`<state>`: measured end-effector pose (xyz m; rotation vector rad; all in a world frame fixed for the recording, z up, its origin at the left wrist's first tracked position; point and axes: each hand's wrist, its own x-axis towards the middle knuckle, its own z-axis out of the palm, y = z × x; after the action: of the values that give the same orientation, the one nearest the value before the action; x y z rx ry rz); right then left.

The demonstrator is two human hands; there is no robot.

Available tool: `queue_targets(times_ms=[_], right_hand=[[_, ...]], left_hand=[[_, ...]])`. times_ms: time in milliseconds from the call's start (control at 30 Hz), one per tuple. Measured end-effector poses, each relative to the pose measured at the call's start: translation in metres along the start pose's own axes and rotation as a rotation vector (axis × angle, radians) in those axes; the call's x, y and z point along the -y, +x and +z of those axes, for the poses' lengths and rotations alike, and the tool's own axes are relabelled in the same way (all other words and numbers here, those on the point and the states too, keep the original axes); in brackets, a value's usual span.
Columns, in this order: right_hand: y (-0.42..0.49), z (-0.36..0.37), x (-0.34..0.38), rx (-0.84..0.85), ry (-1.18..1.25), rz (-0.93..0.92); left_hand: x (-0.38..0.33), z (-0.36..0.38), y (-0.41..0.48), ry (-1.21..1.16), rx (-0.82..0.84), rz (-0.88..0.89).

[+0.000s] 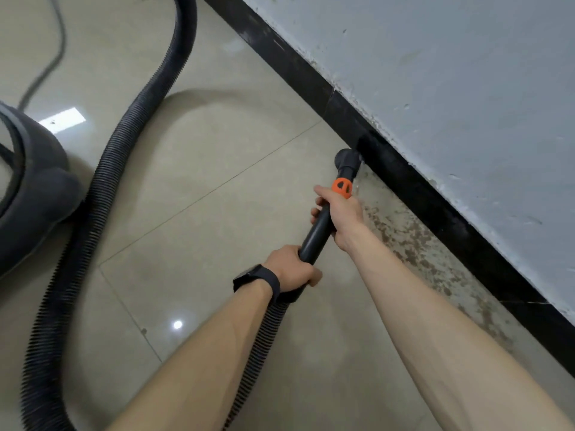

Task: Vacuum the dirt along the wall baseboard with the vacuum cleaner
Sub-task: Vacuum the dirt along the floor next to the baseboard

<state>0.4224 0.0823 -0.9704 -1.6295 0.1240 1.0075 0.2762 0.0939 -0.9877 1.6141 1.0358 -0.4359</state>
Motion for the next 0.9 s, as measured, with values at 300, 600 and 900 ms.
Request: queue_targets(times_ms=[300,600,900], right_hand=[[-0.062,0.047,-0.072,-0.007,0.190,0.082],[-0.119,0.061,-0.101,-0.122,0.319,0.097],[-0.133,0.023,-0.111,-0.247,0.393,0.111]], left_hand=[[0.079,-0.053,-0.065,0.199,0.165,-0.150],[0.098,-0.054,-0.119,0.428,0.080,-0.263],[0.083,-0.031,-0.125,0.529,0.147,-0.220]])
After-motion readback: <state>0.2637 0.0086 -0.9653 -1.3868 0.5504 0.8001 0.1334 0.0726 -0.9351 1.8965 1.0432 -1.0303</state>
